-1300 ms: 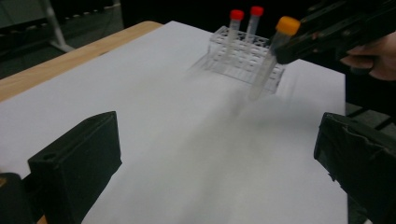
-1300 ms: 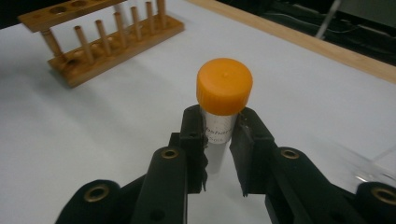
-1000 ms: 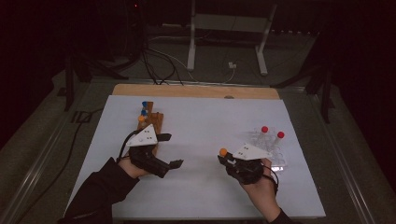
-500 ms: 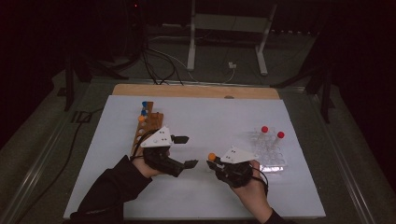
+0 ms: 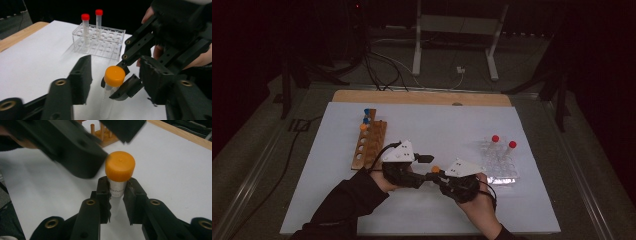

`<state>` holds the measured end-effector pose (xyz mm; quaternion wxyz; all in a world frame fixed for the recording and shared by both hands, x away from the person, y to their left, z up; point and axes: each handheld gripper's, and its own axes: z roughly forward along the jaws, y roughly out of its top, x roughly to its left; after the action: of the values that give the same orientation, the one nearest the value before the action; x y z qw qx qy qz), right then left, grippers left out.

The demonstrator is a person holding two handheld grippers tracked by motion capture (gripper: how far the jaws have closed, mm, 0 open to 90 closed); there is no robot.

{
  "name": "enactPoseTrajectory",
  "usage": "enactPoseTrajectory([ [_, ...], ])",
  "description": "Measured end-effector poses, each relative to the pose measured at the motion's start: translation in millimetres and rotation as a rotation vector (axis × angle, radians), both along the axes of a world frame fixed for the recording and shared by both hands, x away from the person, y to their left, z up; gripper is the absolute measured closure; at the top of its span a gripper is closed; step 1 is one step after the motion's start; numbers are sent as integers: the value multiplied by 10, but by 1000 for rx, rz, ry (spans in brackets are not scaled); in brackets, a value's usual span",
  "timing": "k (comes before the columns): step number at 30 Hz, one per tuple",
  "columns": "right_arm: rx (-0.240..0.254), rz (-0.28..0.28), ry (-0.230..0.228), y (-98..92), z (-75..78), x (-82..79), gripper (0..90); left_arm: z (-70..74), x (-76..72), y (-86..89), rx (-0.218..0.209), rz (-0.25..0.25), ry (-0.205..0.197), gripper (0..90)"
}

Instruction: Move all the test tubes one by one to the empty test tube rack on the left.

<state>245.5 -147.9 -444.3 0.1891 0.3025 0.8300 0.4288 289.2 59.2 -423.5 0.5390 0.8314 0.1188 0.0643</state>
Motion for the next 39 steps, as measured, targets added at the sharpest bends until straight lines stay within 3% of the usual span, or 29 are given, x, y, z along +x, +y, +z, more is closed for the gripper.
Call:
enactPoseTrajectory([
  [3, 3, -1, -1, -3, 5, -3, 744, -39, -2, -36, 22, 1, -16, 563],
  [10, 4, -3, 0, -2, 5, -6, 744, -68, 23, -64, 19, -12, -13, 698],
  [16, 30, -7, 7, -24, 12, 2, 733, -45, 51, -42, 3, -8, -1, 717],
  [17, 37, -10, 7, -29, 15, 1, 719, -33, 50, -33, 6, 4, -19, 717],
  [22, 66, -30, 7, -81, 30, 22, 486, 101, 100, 78, -6, 39, -39, 718],
  [27, 108, -29, -10, -158, 77, 27, 426, 273, 169, 256, -24, 91, -60, 718],
  [34, 123, -92, -61, -213, 124, 22, 194, 501, 277, 543, -22, 173, -96, 718],
  [37, 145, -126, -60, -237, 128, 31, 91, 585, 318, 694, -20, 219, -111, 718],
  [39, 153, -111, -44, -258, 129, 41, 7, 624, 332, 779, -32, 242, -111, 718],
])
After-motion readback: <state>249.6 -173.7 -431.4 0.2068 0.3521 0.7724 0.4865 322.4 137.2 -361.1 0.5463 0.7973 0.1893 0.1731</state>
